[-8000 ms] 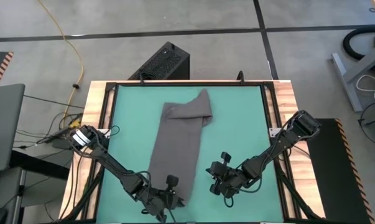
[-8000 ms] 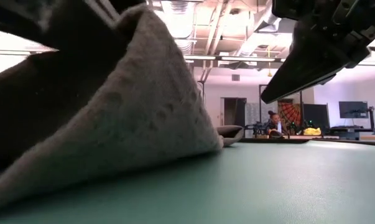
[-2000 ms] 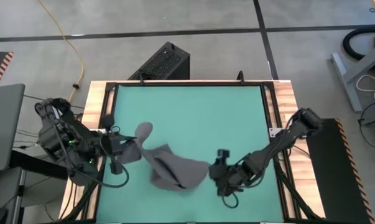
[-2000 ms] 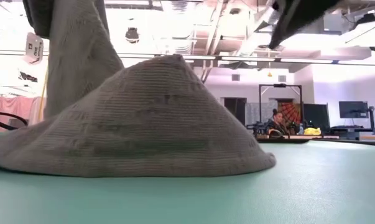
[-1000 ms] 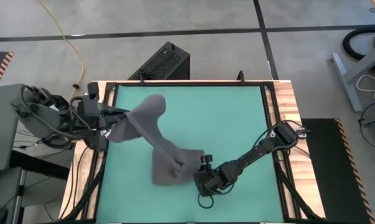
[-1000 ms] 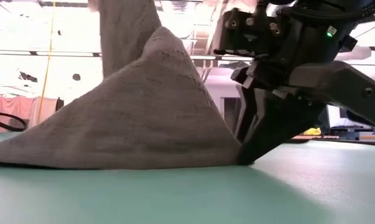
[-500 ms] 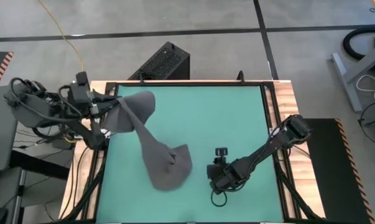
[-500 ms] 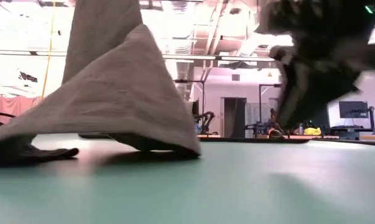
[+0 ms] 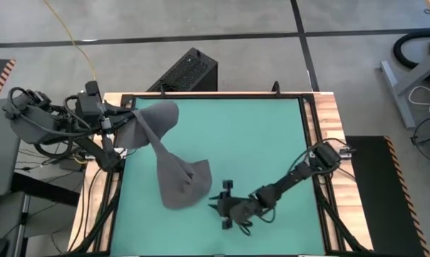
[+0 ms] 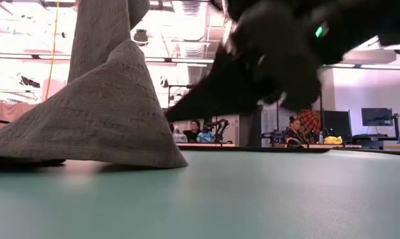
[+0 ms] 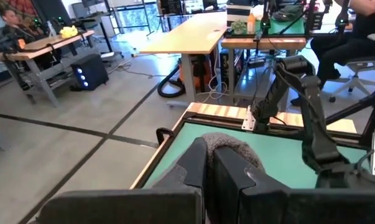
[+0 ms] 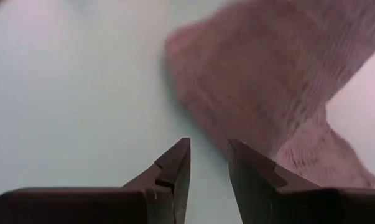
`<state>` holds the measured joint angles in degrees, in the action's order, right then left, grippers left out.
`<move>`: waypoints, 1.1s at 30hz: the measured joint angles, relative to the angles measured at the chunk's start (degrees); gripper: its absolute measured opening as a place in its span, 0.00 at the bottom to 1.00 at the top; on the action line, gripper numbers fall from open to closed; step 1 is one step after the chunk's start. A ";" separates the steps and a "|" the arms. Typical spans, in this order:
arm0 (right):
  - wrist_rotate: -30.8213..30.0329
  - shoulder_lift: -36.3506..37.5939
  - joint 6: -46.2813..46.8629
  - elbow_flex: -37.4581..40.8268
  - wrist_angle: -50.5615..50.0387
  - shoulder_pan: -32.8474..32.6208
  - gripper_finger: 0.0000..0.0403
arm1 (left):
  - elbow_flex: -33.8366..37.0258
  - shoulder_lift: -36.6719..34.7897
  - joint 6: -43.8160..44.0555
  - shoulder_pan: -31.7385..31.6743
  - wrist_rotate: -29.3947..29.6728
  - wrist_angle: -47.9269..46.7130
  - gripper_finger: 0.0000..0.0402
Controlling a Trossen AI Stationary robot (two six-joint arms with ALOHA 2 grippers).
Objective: Roll towel
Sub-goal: Fold the gray towel
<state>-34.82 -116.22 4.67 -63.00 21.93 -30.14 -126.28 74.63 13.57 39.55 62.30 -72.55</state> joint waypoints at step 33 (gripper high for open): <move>5.62 -8.84 16.88 -0.57 7.06 11.87 0.04 | 0.00 -0.16 -4.88 0.00 -0.41 7.60 0.00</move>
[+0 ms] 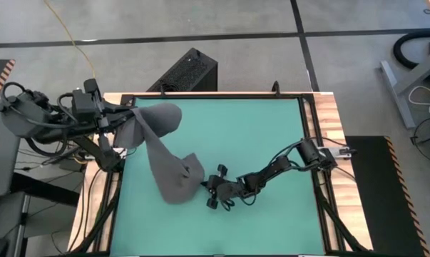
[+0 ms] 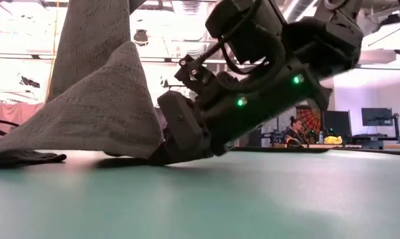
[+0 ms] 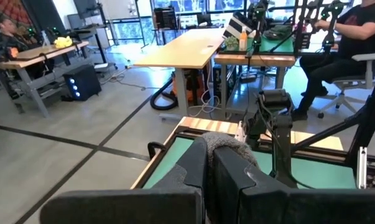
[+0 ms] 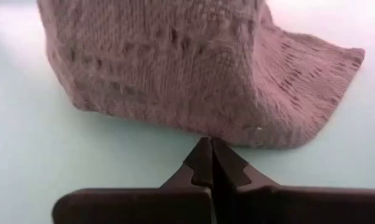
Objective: Roll towel
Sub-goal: Fold the gray towel
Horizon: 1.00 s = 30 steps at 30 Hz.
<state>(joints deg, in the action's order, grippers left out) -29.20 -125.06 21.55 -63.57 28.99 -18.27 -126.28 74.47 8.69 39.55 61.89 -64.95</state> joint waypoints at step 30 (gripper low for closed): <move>-1.61 -6.80 -8.01 -19.60 -19.05 -3.01 0.03 | 0.04 -0.45 3.32 -0.92 -0.37 -3.03 0.00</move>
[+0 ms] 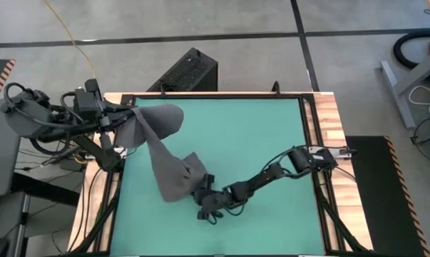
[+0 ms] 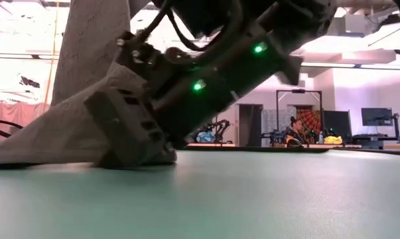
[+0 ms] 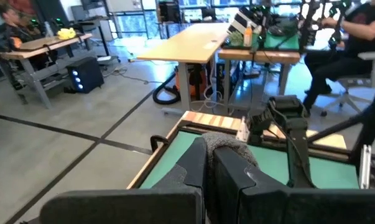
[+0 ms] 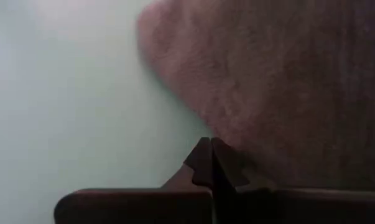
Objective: Roll towel
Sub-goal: Fold the gray towel
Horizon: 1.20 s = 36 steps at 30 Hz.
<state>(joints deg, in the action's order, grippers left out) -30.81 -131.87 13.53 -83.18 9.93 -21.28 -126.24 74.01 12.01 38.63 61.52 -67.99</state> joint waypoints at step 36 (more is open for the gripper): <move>-10.61 1.20 20.01 -0.30 -15.18 -0.36 0.03 | -0.04 -0.72 1.19 0.00 0.14 -0.51 0.00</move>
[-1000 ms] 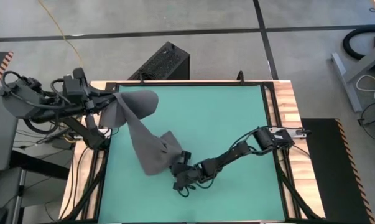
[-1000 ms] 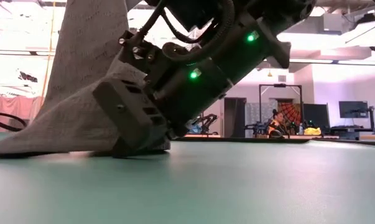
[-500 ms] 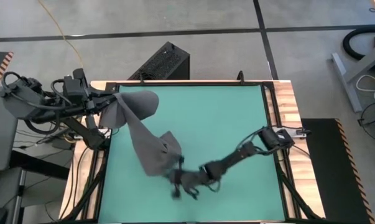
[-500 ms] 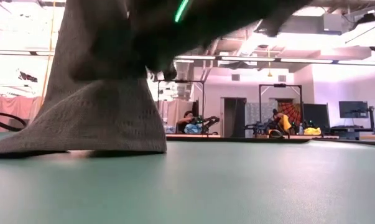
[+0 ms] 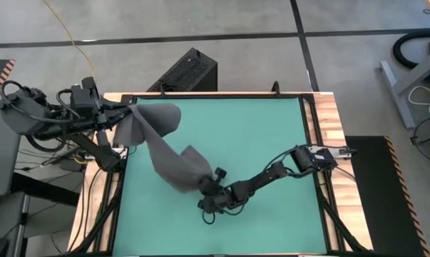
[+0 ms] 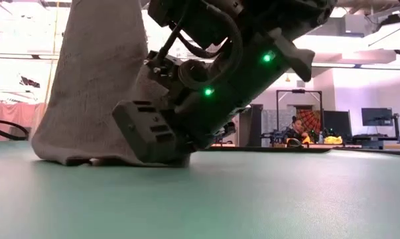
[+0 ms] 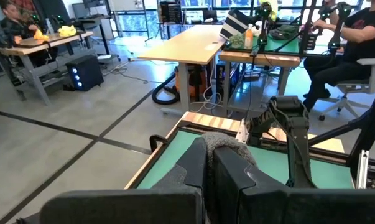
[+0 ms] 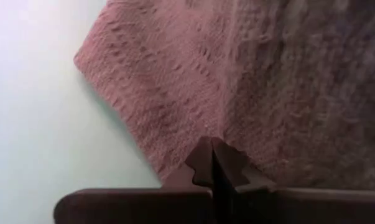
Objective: Roll towel
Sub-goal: Fold the gray towel
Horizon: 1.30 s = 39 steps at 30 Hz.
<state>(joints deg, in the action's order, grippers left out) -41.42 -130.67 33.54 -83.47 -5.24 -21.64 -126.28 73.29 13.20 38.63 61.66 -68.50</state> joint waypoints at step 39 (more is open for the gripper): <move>3.72 20.84 7.00 0.41 -36.48 -14.15 0.50 | 0.02 -0.44 7.66 0.02 -7.42 -8.34 0.00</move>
<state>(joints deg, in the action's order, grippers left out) -37.70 -109.83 40.54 -83.07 -41.72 -35.79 -126.26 72.85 20.86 38.65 54.24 -76.84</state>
